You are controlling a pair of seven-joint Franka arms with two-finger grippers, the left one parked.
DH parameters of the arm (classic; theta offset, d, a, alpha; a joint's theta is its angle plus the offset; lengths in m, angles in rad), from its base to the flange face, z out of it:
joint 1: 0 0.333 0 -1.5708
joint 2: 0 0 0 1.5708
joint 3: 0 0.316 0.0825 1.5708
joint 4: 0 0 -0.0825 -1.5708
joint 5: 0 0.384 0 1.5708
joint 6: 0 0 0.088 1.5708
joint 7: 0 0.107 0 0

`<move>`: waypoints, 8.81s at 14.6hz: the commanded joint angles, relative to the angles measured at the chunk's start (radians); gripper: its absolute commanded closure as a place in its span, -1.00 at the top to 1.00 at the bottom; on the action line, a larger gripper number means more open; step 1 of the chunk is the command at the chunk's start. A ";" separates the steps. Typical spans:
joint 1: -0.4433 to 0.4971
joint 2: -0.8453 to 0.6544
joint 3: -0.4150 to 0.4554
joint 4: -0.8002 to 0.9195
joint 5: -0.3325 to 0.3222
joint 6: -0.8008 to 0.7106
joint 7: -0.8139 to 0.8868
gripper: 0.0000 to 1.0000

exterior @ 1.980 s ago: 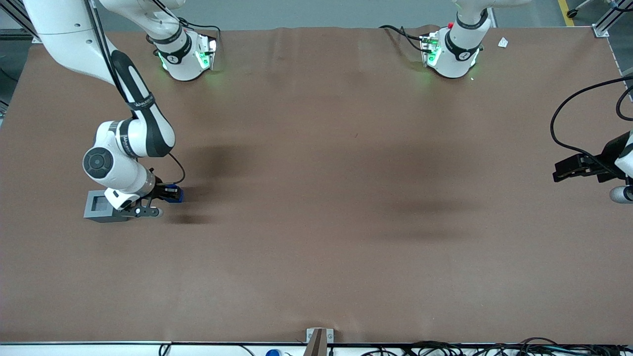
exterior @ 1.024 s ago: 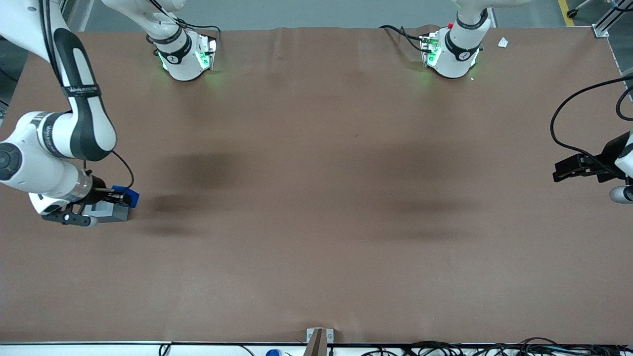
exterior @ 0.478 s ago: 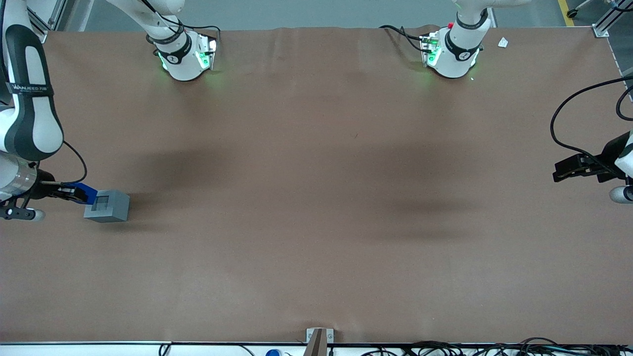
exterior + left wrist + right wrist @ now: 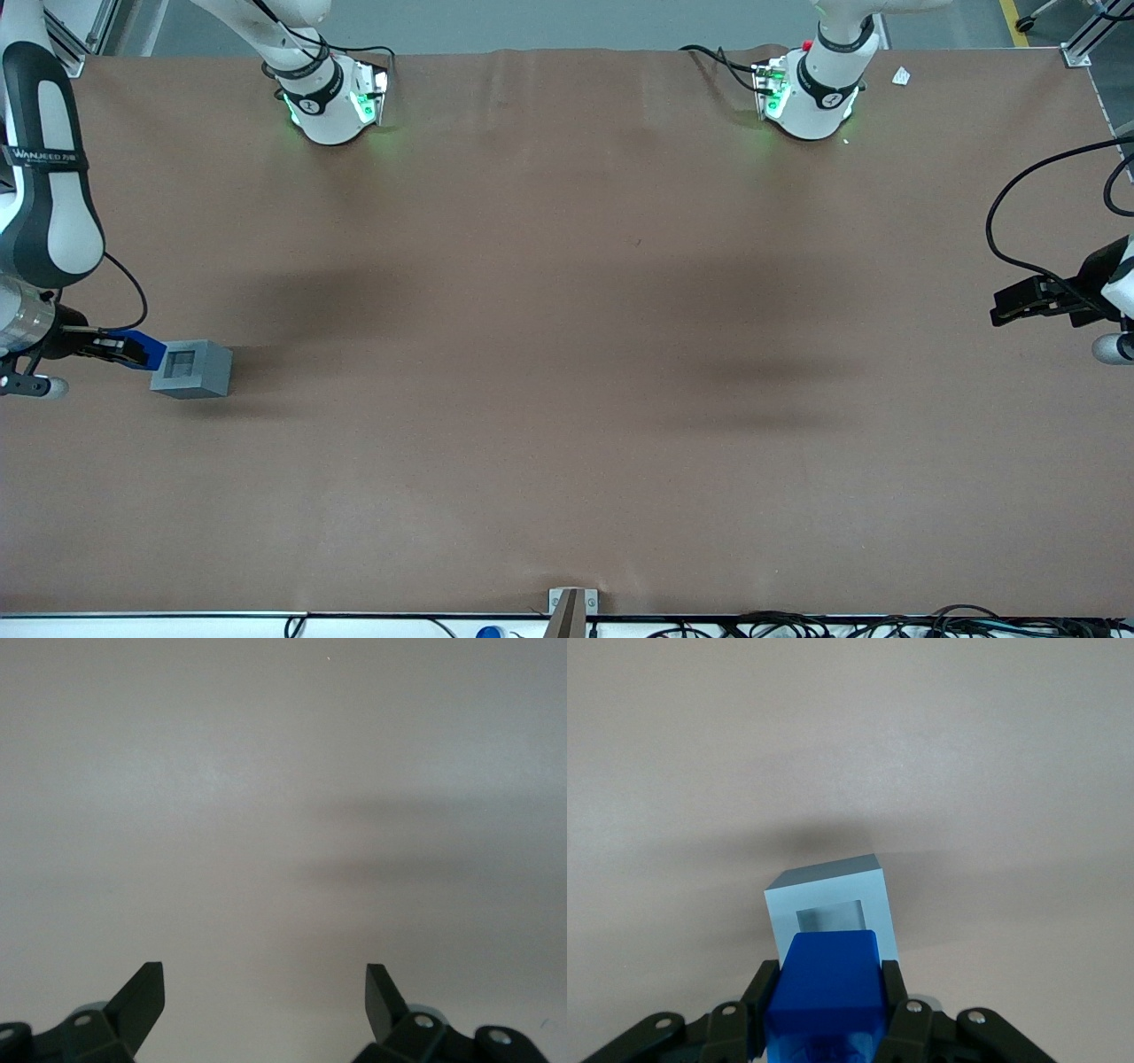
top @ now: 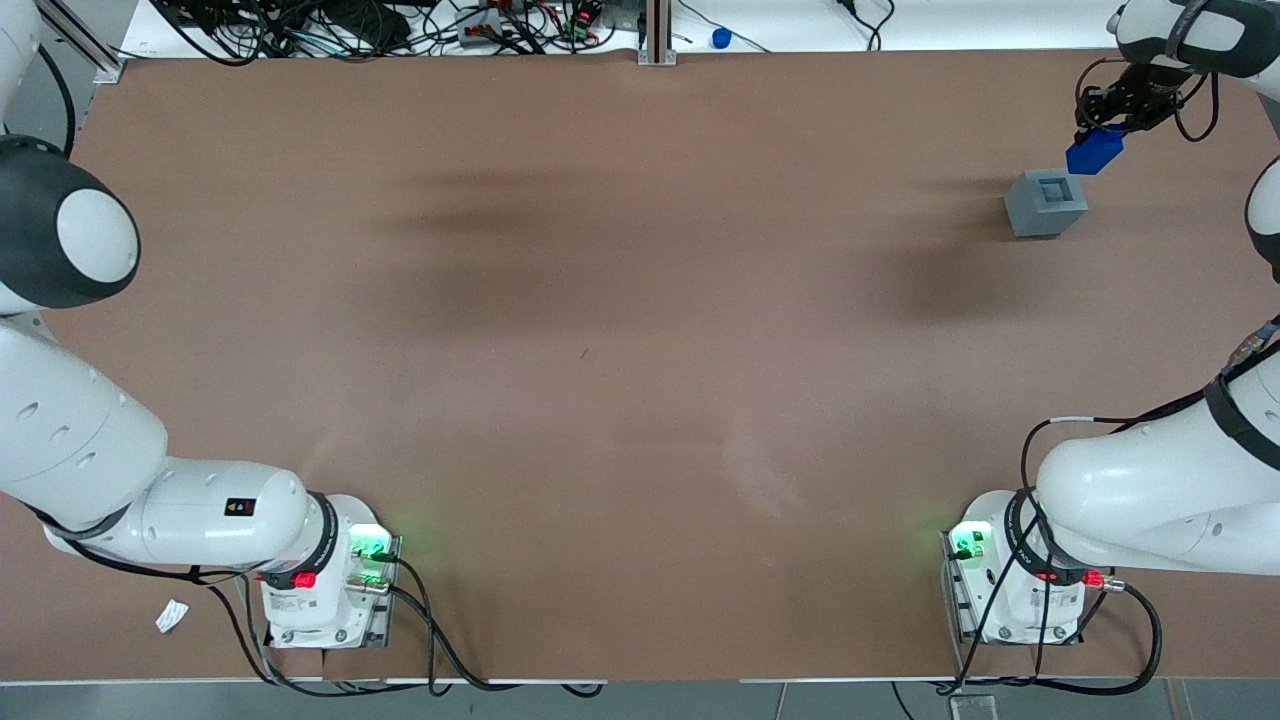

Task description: Insert blue part into gray base with right arm

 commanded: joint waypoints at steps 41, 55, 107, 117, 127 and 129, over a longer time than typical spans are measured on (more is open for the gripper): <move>-0.009 0.114 0.020 0.011 -0.002 0.052 -0.128 -0.96; -0.003 0.131 0.020 0.022 0.001 0.053 -0.115 -0.96; 0.147 -0.224 0.026 0.195 0.016 -0.395 0.164 1.00; 0.182 -0.430 0.023 0.074 0.037 -0.416 0.170 1.00; 0.337 -0.415 -0.114 0.157 0.037 -0.501 0.173 1.00; 0.337 -0.410 -0.104 0.163 0.034 -0.501 0.169 1.00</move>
